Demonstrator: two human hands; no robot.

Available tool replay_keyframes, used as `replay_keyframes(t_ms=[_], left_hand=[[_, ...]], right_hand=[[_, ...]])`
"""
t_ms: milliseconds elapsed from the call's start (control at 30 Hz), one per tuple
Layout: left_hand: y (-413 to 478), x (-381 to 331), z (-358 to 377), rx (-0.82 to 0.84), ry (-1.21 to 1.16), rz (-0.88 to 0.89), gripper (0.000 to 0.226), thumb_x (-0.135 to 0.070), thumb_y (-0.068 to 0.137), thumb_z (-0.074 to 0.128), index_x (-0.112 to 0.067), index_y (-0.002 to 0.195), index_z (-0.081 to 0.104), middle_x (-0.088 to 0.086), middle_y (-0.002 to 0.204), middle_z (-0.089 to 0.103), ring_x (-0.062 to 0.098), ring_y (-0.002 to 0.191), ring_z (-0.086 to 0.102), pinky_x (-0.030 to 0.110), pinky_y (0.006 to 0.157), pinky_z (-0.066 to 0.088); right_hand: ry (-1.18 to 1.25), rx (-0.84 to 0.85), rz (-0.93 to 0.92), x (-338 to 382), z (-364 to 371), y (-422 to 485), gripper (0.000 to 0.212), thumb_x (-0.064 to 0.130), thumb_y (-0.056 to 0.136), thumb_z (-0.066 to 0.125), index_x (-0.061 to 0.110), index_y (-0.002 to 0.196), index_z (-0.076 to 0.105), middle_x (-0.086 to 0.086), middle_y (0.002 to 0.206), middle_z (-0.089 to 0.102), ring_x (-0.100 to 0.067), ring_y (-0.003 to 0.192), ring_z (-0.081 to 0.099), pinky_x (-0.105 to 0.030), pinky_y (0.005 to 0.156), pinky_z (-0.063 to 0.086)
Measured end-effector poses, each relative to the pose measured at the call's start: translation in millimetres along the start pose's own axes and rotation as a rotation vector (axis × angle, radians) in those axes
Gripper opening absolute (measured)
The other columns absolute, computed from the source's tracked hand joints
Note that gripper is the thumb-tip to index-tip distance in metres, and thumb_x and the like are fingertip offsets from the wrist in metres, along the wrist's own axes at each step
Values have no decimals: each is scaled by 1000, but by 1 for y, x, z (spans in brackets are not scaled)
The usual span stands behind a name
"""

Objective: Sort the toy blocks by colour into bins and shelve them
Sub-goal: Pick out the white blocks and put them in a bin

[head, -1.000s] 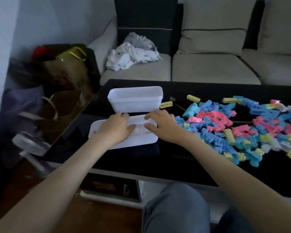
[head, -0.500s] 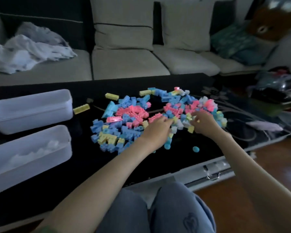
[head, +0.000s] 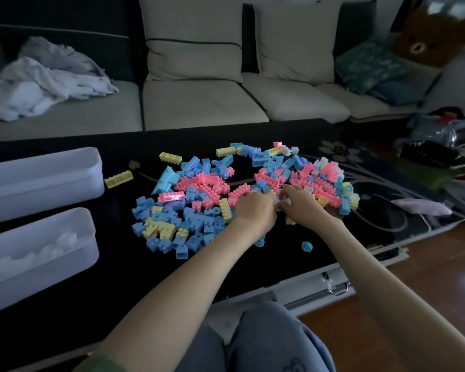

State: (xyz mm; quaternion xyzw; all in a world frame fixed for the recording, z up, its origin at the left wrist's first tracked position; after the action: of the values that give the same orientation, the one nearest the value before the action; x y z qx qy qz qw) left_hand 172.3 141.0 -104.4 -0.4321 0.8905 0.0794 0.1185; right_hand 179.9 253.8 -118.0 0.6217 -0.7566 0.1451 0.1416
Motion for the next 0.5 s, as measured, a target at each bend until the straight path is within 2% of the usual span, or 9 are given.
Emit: replay_keyframes(t_ms=[133, 233, 300, 333, 400, 467, 500], left_hand=[[-20, 14, -30, -179, -210, -33, 28, -22, 93, 52, -5, 115, 44, 7, 91, 57, 18, 73, 54, 24, 55, 38], [-37, 32, -49, -146, -441, -139, 24, -20, 94, 50, -7, 111, 40, 0, 70, 48, 10, 51, 42, 20, 43, 30], [-43, 47, -48, -64, -740, -296, 15, -14, 91, 49, -6, 102, 43, 1, 68, 44, 15, 55, 44, 21, 49, 35], [-47, 53, -46, -15, -957, -411, 7, -9, 89, 46, -7, 96, 46, 4, 70, 45, 18, 59, 45, 24, 53, 39], [-58, 63, -38, 77, -1290, -614, 14, 3, 85, 39, -3, 86, 52, 7, 74, 48, 16, 59, 45, 23, 55, 43], [-64, 69, -35, 112, -1404, -690, 26, 10, 81, 33, -2, 78, 56, 9, 79, 47, 14, 58, 40, 20, 49, 40], [-66, 69, -35, 120, -1428, -694, 27, 10, 81, 32, -1, 80, 58, 9, 79, 47, 12, 57, 36, 19, 46, 38]], right_hand=[[-119, 80, -57, 13, 8, 3, 33, 16, 91, 50, 10, 123, 46, -8, 122, 49, -25, 108, 50, -33, 86, 43], [-170, 141, -54, 19, 11, 7, 32, 20, 90, 52, 11, 120, 48, -5, 118, 45, -24, 107, 50, -36, 87, 46], [-174, 124, -57, 21, 12, 11, 25, 22, 92, 50, 12, 114, 52, -6, 117, 48, -24, 102, 51, -39, 88, 47], [-158, 98, -55, 20, 12, 11, 23, 22, 92, 49, 11, 112, 54, -8, 118, 49, -24, 101, 51, -38, 88, 47], [-80, -14, -42, 23, 7, 8, 25, 19, 92, 52, 7, 113, 56, -13, 118, 53, -27, 104, 52, -34, 88, 43], [22, -146, -44, 29, -6, 0, 27, 19, 92, 55, 6, 115, 56, -13, 118, 53, -27, 105, 52, -31, 85, 40], [75, -192, -60, 35, -13, -7, 28, 21, 92, 55, 7, 116, 55, -9, 117, 52, -24, 102, 53, -28, 82, 40]])
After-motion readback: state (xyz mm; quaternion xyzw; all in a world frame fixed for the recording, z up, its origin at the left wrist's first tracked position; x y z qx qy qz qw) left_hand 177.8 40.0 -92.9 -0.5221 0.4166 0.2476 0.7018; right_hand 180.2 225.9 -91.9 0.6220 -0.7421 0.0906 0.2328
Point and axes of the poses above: each hand's wrist, its own y-axis towards the middle knuckle, its own z-axis out of the palm, x = y × z, the point moved 6 cm from there along y, towards the middle knuckle
